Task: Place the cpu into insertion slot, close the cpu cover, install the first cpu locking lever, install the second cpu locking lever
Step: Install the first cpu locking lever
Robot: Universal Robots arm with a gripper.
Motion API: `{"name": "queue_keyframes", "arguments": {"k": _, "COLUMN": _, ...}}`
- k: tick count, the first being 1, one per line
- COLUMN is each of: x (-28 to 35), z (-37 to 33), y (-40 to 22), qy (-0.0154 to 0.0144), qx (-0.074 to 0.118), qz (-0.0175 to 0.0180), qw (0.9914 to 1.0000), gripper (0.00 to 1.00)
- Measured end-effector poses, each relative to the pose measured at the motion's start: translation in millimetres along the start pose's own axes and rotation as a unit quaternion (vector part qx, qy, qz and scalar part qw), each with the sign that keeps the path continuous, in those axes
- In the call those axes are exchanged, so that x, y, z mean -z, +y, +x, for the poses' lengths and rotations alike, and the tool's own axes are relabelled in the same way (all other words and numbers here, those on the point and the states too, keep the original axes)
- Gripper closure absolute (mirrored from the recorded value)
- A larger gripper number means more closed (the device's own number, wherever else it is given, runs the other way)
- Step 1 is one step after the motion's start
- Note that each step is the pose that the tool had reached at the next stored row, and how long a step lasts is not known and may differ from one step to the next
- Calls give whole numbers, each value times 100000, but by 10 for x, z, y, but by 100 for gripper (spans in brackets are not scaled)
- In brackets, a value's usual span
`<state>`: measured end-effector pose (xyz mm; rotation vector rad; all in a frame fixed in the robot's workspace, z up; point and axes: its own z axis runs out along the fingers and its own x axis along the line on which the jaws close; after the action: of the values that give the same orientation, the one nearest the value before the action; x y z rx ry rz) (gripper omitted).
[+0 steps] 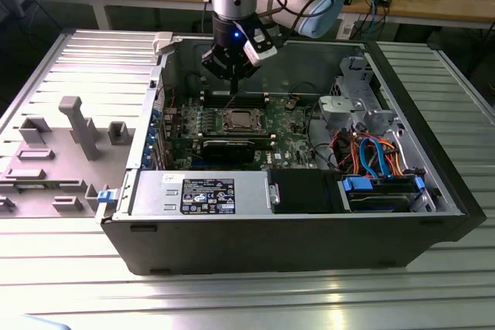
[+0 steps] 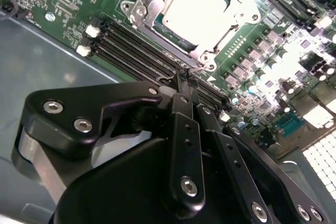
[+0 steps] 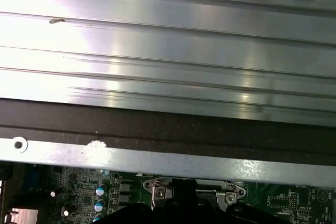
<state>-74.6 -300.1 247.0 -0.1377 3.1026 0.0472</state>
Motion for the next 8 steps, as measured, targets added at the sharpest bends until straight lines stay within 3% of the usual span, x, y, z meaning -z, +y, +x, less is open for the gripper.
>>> {"name": "queue_keyframes", "arguments": {"k": 8, "x": -57, "z": -85, "y": 1, "qy": 3, "qx": -313, "qz": 89, "qw": 99999, "gripper": 89}}
